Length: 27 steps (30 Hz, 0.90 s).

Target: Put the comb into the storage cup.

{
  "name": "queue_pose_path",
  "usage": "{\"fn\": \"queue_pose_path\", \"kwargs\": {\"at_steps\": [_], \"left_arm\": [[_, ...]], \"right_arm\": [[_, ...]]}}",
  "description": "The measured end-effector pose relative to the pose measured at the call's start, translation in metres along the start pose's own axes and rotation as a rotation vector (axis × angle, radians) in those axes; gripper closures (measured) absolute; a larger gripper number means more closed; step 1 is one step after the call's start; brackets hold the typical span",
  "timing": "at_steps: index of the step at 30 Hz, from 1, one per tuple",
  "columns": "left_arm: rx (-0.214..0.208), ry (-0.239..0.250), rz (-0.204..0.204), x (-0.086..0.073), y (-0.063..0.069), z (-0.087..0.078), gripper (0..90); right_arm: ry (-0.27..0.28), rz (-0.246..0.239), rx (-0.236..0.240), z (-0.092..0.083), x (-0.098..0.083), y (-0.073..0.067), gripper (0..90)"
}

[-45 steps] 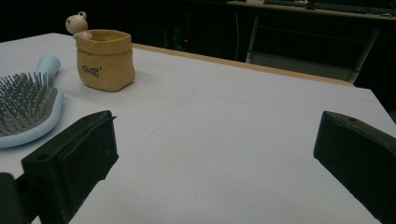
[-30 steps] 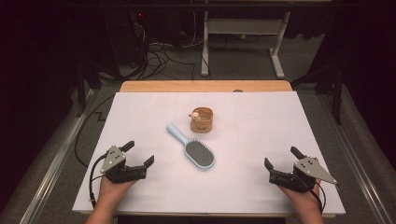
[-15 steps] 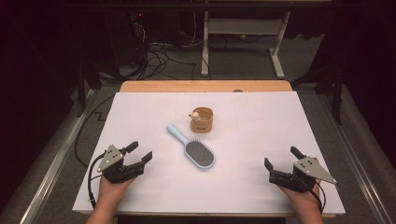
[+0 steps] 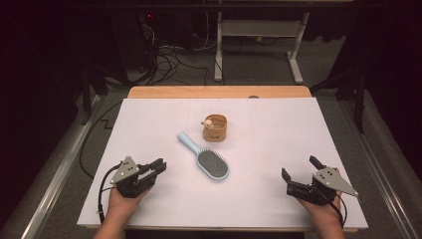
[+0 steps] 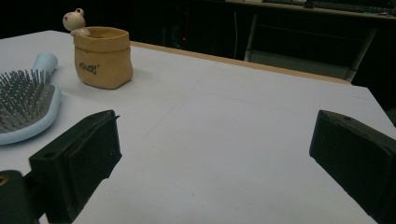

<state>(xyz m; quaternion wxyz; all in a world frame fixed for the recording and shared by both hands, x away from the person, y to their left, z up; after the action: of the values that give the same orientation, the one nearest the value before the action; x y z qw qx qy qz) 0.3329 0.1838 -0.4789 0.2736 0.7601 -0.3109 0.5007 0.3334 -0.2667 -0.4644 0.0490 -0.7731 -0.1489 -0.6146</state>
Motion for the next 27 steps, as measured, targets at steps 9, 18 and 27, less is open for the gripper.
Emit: {"fn": "queue_pose_path", "kwargs": {"at_steps": [9, 18, 27], "left_arm": [[-0.015, -0.033, 0.022, 0.005, 0.014, 0.008, 90.0], [-0.05, -0.038, -0.042, 0.011, 0.022, 0.021, 90.0], [-0.062, -0.103, -0.036, 0.019, 0.03, 0.061, 90.0]], "right_arm": [[0.002, -0.001, 0.001, 0.0, 0.0, 0.0, 2.7], [0.0, 0.002, 0.001, 0.0, 0.0, 0.0, 3.0], [0.004, 0.007, -0.001, -0.001, 0.0, 0.001, 3.2]]}}
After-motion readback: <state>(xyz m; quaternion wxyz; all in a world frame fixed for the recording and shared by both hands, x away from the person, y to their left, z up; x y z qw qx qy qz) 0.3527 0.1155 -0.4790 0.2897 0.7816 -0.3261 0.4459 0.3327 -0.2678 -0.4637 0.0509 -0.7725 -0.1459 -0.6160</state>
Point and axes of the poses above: each handheld gripper's, and its own axes: z roughly forward along the jaws, x roughly out of its top, y roughly to its right, the point moved 6 cm from there along z, roughly forward along the jaws, and after that the axes turned 5 degrees about -x, right-handed, at the moved point
